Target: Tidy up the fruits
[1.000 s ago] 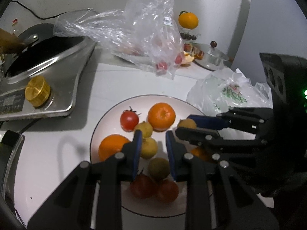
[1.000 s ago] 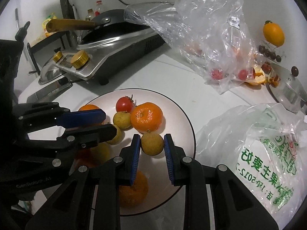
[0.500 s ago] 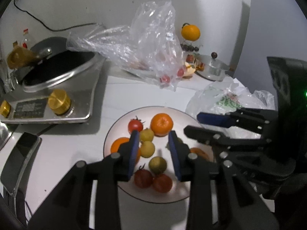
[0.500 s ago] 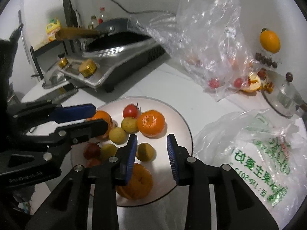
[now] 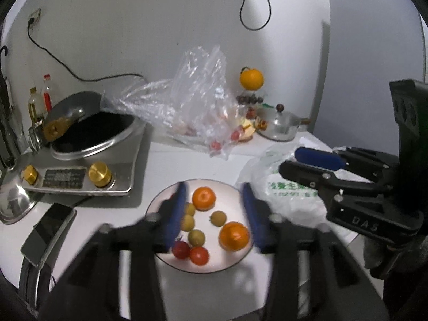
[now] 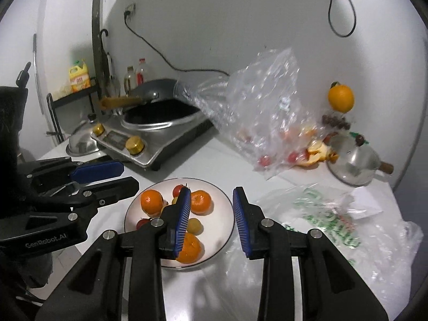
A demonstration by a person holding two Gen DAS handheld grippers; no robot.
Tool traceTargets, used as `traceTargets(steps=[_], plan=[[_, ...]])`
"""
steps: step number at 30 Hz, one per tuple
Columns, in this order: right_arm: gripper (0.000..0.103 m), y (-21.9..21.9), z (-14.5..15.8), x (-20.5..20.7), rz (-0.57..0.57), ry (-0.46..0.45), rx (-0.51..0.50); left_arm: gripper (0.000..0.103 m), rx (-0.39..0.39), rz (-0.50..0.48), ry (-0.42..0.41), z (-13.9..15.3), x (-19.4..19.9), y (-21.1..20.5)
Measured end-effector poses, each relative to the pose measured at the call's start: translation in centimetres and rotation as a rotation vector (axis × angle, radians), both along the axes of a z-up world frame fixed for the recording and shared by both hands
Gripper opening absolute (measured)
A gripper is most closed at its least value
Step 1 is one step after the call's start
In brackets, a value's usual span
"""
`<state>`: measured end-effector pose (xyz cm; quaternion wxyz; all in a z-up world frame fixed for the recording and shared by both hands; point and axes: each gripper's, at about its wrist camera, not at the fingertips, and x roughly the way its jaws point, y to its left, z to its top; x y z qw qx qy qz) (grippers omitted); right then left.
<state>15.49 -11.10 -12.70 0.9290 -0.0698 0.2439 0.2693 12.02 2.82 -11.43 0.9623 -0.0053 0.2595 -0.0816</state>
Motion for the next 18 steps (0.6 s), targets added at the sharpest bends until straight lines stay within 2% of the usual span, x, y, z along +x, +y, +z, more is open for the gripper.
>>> traceTargets(steps=[1,15,18], plan=[[0.035,-0.4,0.4,-0.5,-0.004,-0.012,0.003,0.064,-0.011,0.003,-0.014,0.4,-0.5,-0.2],[0.036,-4.7,4.4,-6.3,-0.035,-0.128,0.037,0.065,-0.006,0.016,-0.122,4.1,-5.8,-3.6],[0.04,-5.6,5.3,-7.6,-0.044,-0.16,0.047,0.066,-0.006,0.027,-0.142,4.7,-6.8,-4.0]])
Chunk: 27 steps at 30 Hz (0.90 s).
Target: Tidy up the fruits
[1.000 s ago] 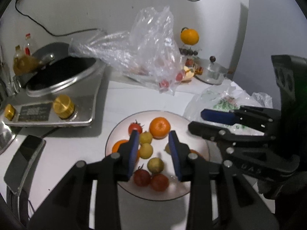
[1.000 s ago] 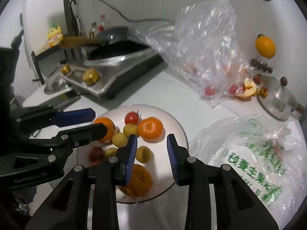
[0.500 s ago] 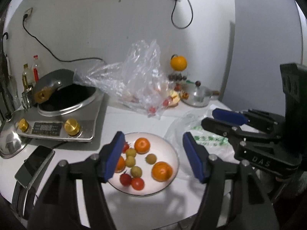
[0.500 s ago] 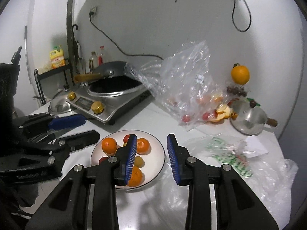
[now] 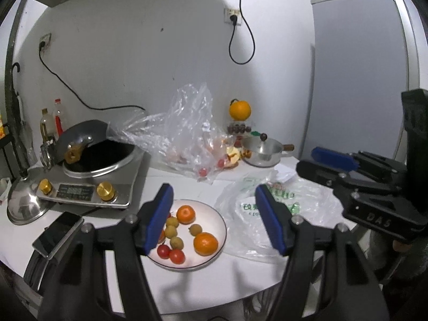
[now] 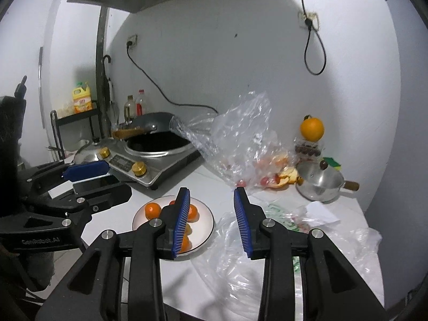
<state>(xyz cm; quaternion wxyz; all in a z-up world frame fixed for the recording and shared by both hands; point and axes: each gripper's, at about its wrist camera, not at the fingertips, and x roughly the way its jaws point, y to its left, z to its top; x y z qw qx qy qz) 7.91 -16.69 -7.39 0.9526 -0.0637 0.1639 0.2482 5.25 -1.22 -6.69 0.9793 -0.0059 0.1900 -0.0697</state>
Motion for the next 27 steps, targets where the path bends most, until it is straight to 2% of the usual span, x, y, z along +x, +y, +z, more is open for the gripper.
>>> traceTargets(steps=[1,3,5,7,9,10,11,18,22,27], plan=[[0.044,-0.3,0.2,-0.4,-0.002,-0.008,0.004,0.066,0.001,0.004,-0.005,0.2,-0.2,-0.1],[0.044,-0.9,0.8,-1.2,-0.007,-0.027,0.015,0.069,0.006,0.017,-0.019,0.7,-0.9,-0.5],[0.044,-1.3,1.3,-2.0,-0.013,-0.043,0.022,0.083,0.003,0.025,-0.033,1.1,-1.5,-0.7],[0.046,-1.9,1.8,-2.8,-0.021,-0.059,0.031,0.084,0.0,0.031,-0.049,1.6,-2.2,-1.0],[0.053,-2.6,2.5,-3.5,-0.031,-0.072,0.045,0.086,0.007,0.054,-0.057,2.1,-2.6,-1.3],[0.06,-2.9,2.7,-3.8,-0.035,-0.078,0.052,0.087,0.011,0.07,-0.064,2.4,-2.8,-1.5],[0.061,-3.3,2.9,-4.0,-0.039,-0.082,0.06,0.088,0.012,0.083,-0.076,2.7,-3.1,-1.6],[0.062,-5.8,4.8,-6.1,-0.079,-0.114,0.078,0.09,0.007,0.164,-0.13,4.1,-4.4,-2.7],[0.062,-7.1,5.6,-7.2,-0.096,-0.135,0.068,0.098,0.017,0.194,-0.181,5.0,-5.4,-3.4],[0.063,-8.4,6.0,-7.8,-0.106,-0.156,0.072,0.1,0.03,0.209,-0.225,5.8,-6.3,-4.0]])
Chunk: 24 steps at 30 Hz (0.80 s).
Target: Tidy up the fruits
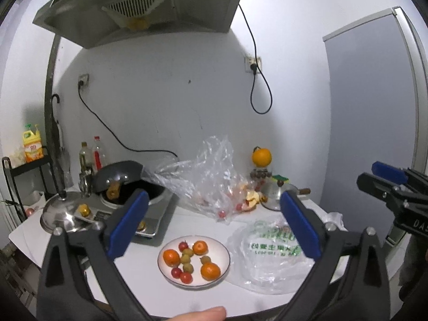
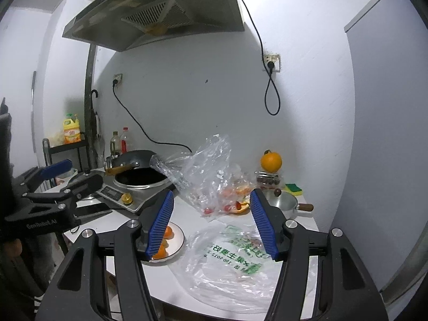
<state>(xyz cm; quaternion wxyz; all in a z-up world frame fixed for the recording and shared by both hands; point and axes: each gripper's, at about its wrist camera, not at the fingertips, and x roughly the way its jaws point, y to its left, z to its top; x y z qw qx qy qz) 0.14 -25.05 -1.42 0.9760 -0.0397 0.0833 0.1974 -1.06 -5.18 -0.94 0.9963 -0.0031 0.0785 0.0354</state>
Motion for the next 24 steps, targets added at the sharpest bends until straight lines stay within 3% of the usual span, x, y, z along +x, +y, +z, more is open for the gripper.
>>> traceTargets(steps=[24], plan=[[0.063,-0.5,0.1,1.1,-0.013,0.005,0.021,0.102,-0.002,0.019,-0.01,0.6,1.0,0.5]])
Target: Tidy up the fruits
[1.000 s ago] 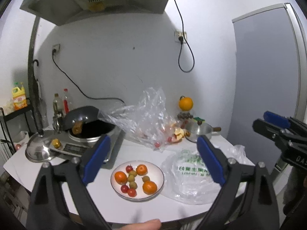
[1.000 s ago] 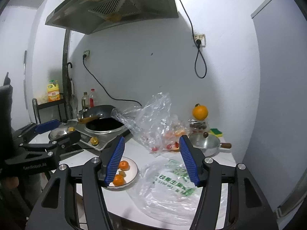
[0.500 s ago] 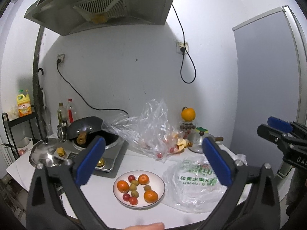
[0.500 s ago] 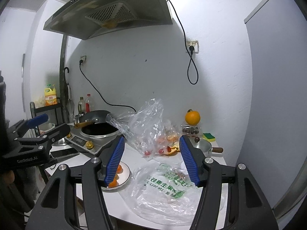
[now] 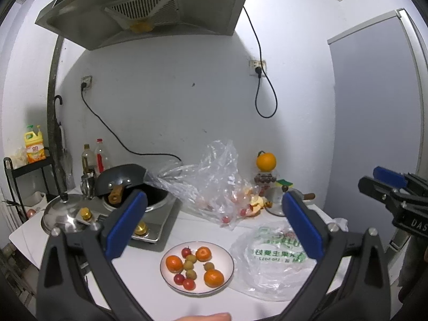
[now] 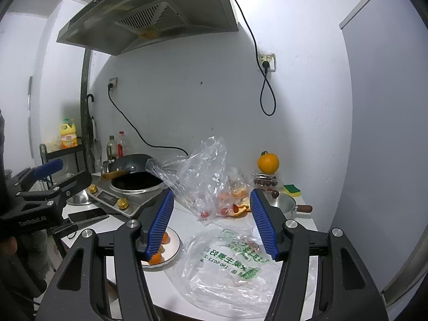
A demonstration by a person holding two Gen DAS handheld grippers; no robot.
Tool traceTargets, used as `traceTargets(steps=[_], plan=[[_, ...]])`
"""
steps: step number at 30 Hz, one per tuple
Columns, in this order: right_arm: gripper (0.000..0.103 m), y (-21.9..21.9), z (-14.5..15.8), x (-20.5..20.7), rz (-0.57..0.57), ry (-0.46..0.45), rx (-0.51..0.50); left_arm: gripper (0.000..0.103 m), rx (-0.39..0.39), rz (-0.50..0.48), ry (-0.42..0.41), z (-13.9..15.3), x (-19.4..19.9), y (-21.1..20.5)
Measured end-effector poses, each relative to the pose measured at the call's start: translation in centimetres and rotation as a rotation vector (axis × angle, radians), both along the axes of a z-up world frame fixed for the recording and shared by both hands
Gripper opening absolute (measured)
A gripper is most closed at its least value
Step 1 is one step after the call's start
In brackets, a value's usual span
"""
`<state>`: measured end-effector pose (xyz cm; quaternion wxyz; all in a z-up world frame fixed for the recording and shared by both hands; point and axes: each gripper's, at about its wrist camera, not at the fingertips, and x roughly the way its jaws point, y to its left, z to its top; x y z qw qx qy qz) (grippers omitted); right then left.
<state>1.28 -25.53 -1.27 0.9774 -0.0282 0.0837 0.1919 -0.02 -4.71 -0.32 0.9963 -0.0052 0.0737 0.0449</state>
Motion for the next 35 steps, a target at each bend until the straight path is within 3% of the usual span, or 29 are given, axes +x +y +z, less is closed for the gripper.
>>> traceTargets(steps=[35], plan=[[0.063,0.6,-0.3,1.5,-0.007,0.018,-0.006,0.102,0.006,-0.028,-0.014,-0.4,1.3,-0.2]])
